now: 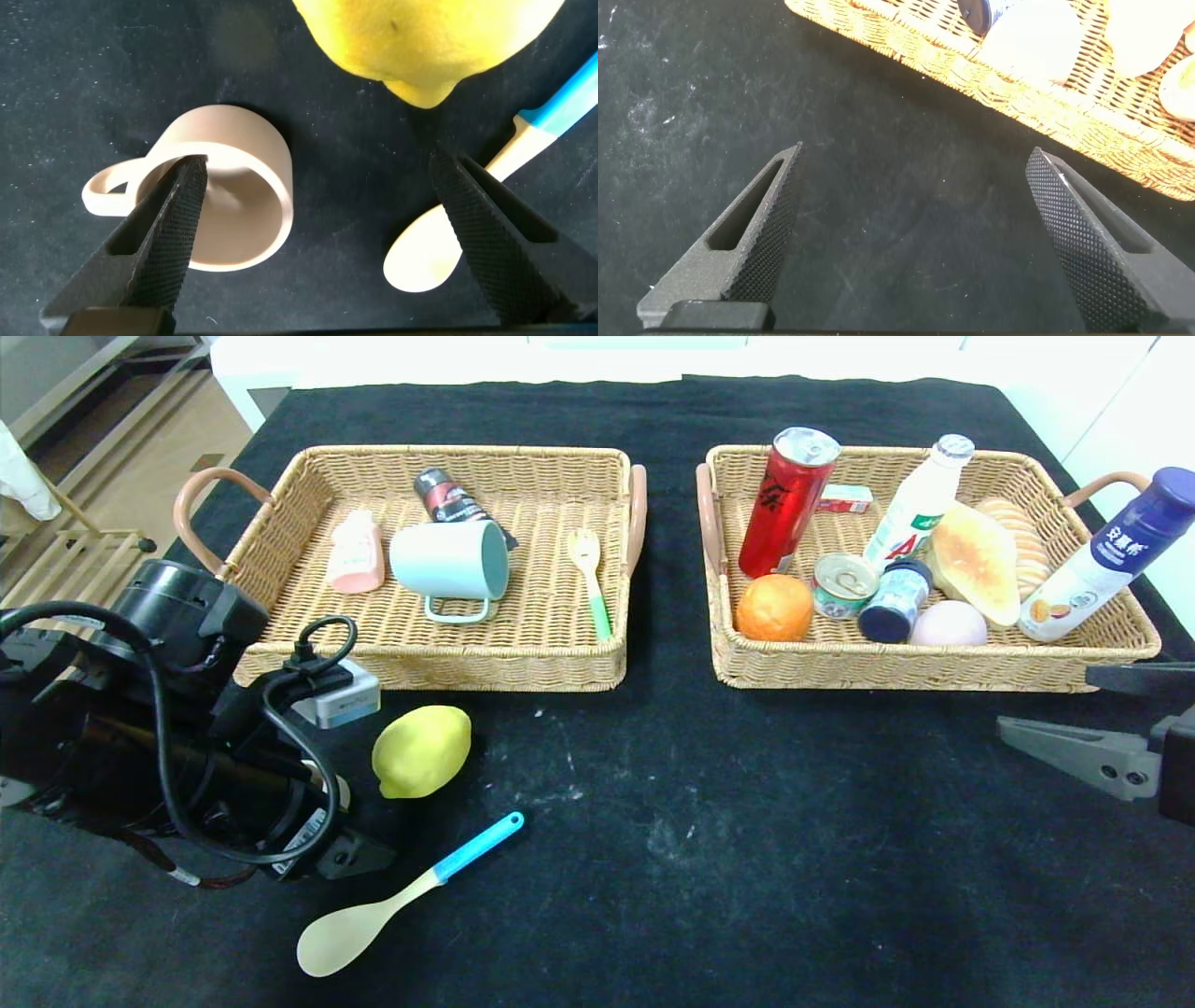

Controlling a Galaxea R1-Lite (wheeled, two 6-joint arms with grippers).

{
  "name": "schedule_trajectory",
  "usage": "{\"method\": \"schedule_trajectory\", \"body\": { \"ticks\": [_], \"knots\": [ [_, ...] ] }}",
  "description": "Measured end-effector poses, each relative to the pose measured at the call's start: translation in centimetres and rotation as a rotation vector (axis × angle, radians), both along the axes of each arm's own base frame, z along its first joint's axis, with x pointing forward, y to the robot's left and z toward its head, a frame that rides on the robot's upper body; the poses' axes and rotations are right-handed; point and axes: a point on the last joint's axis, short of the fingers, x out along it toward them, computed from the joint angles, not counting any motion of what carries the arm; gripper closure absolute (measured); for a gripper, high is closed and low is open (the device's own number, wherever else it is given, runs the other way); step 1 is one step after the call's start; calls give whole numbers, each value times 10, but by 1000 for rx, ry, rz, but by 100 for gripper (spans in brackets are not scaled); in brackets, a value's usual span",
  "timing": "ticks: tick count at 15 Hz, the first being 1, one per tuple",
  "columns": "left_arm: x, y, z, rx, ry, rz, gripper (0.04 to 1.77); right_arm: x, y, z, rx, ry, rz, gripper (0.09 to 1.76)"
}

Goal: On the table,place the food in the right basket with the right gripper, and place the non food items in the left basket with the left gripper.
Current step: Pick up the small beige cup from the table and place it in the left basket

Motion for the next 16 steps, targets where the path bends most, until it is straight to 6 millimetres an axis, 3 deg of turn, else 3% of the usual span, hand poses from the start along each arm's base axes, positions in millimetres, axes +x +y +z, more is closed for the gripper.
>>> {"method": "schedule_trajectory", "body": {
  "ticks": [5,6,9,13,14,15,16],
  "knots": [
    [1,0,-1,17,-1,12,9,0,0,0,0,1,0,14],
    [1,0,-1,18,0,13,18,0,0,0,0,1,0,14],
    [1,0,-1,19,1,13,67,0,0,-1,-1,2,0,14],
    [1,0,-1,19,1,14,108,0,0,-1,-2,3,1,14],
    [1,0,-1,19,2,14,153,0,0,-1,-2,2,0,14],
    [0,1,-1,19,2,14,167,0,0,-1,-2,3,0,14],
    [0,1,-1,19,2,13,167,0,0,-1,-2,2,0,14]
  ]
}}
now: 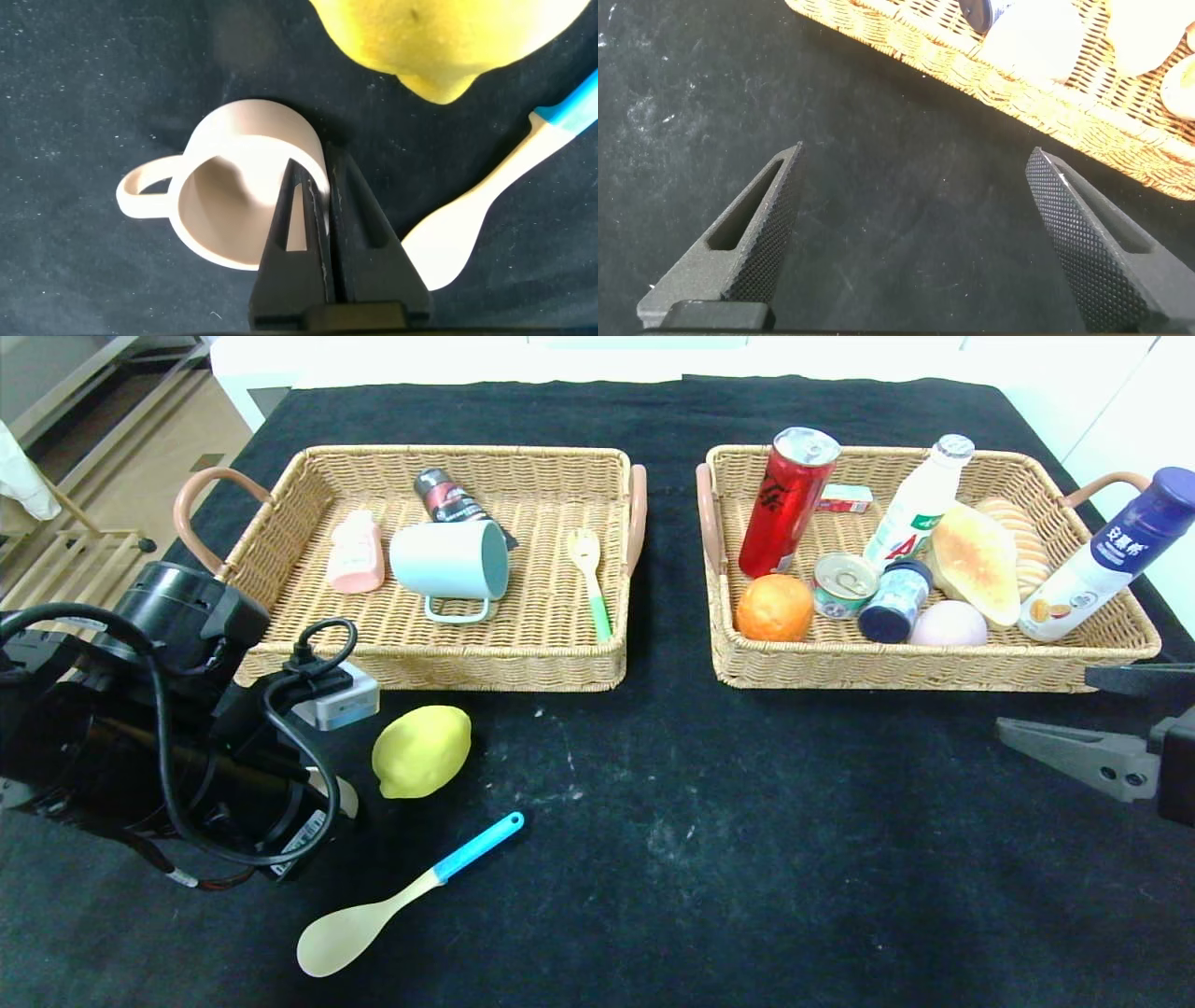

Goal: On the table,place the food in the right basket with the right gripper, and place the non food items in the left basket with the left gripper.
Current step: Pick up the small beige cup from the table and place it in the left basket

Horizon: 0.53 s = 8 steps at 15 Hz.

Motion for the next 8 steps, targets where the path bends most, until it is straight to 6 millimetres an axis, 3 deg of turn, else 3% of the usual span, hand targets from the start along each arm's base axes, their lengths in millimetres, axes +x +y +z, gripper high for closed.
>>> {"method": "schedule_trajectory", "body": {
  "ticks": [8],
  "knots": [
    [-1,0,0,-1,1,-1,167,0,0,0,0,1,0,14]
  ]
}}
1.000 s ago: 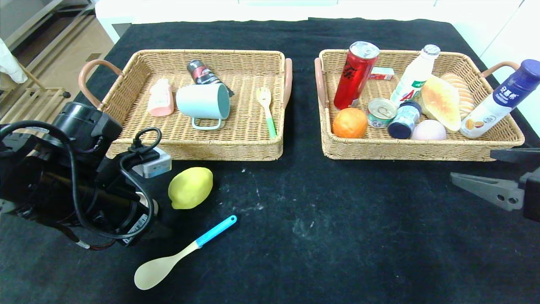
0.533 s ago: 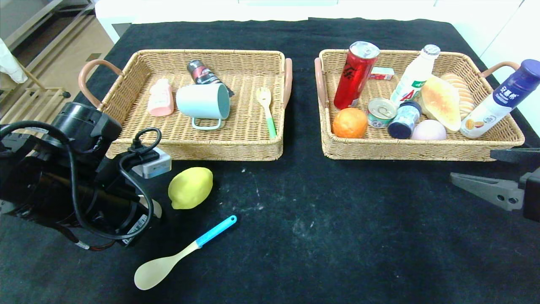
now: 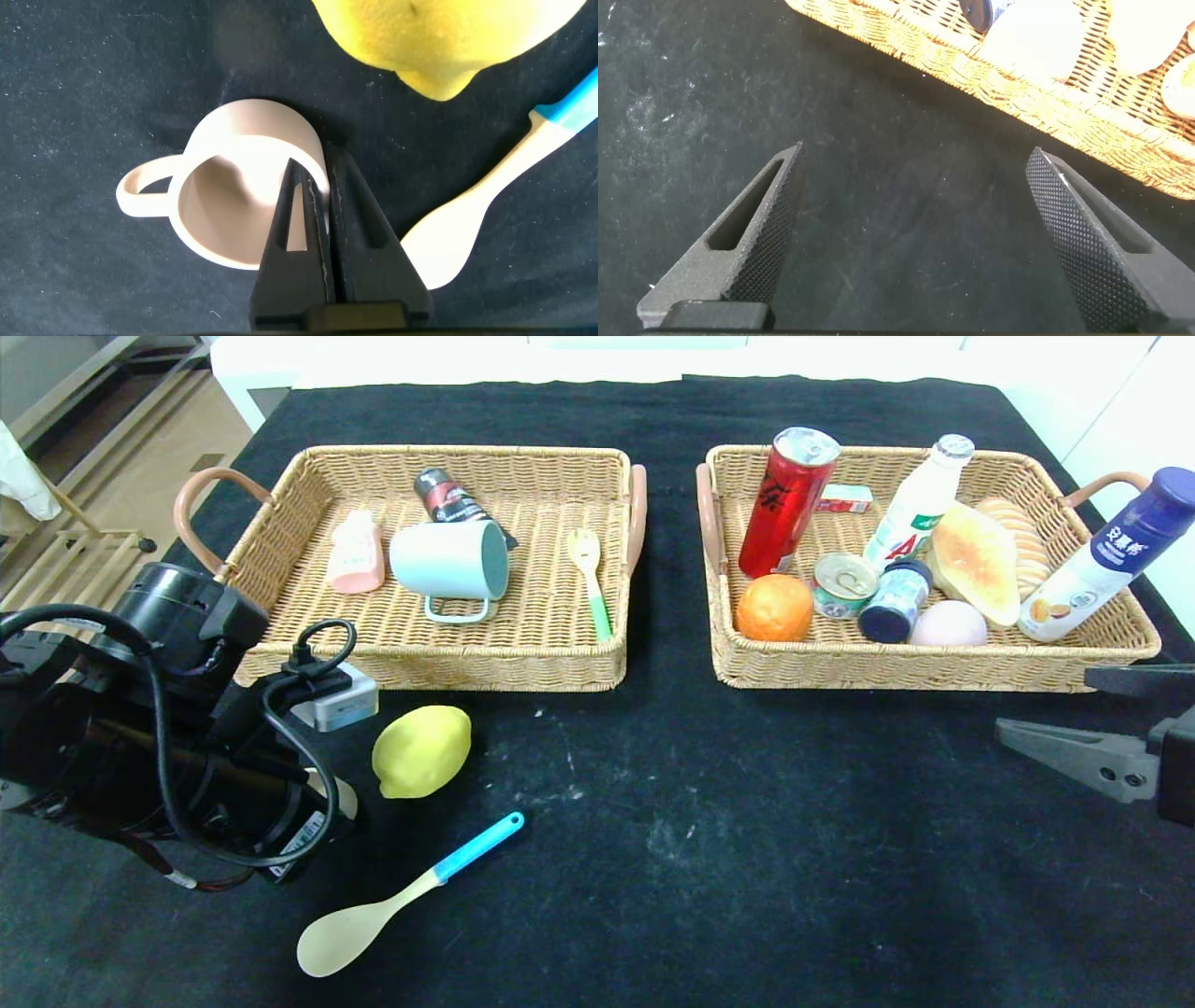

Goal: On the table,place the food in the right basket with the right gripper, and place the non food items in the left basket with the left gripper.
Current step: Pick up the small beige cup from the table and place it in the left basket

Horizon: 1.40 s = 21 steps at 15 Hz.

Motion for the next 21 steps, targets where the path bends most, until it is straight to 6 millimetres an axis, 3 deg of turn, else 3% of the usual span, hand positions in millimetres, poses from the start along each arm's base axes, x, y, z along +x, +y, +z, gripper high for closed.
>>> {"method": "schedule_trajectory", "body": {
  "ticks": [9,21],
  "knots": [
    [-4,-1,18,-12,-62,-9,167,0,0,0,0,-1,0,14],
    [-5,-11,93,-93,-341,-39,167,-1,0,1,1,-6,0,14]
  ]
}}
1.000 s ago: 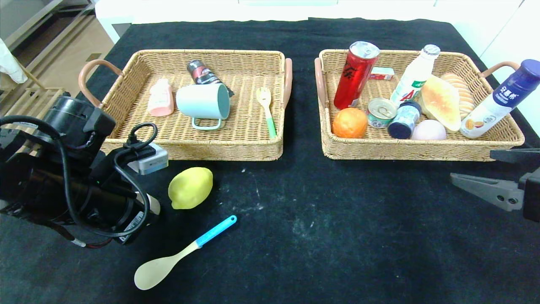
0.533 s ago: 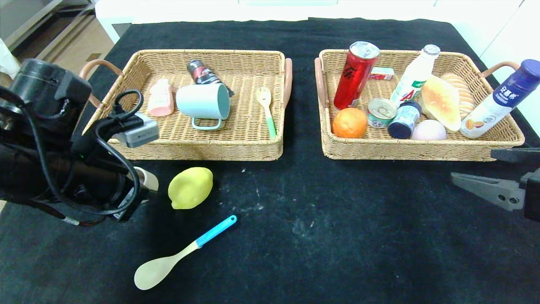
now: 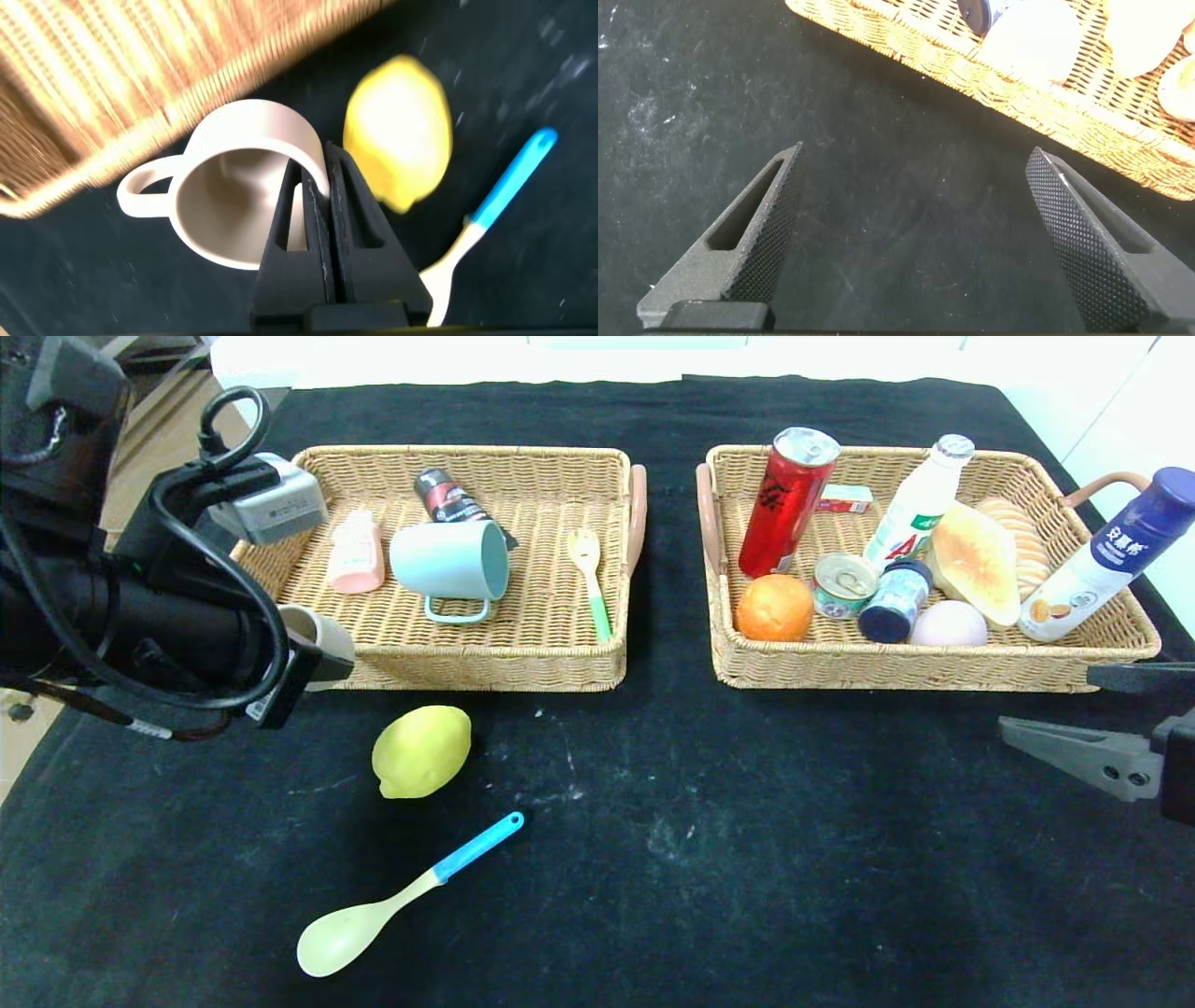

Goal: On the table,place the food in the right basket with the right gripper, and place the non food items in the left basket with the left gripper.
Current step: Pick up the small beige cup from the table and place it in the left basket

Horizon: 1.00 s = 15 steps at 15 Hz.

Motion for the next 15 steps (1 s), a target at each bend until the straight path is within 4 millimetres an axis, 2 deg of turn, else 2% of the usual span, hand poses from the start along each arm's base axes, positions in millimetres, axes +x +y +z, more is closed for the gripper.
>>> {"method": "schedule_trajectory", "body": {
  "ticks": [7,15],
  "knots": [
    [10,-20,26,-47,-93,-56,168,0,0,0,0,0,0,14],
    [48,-58,29,-201,-151,-67,168,0,0,0,0,-2,0,14]
  ]
}}
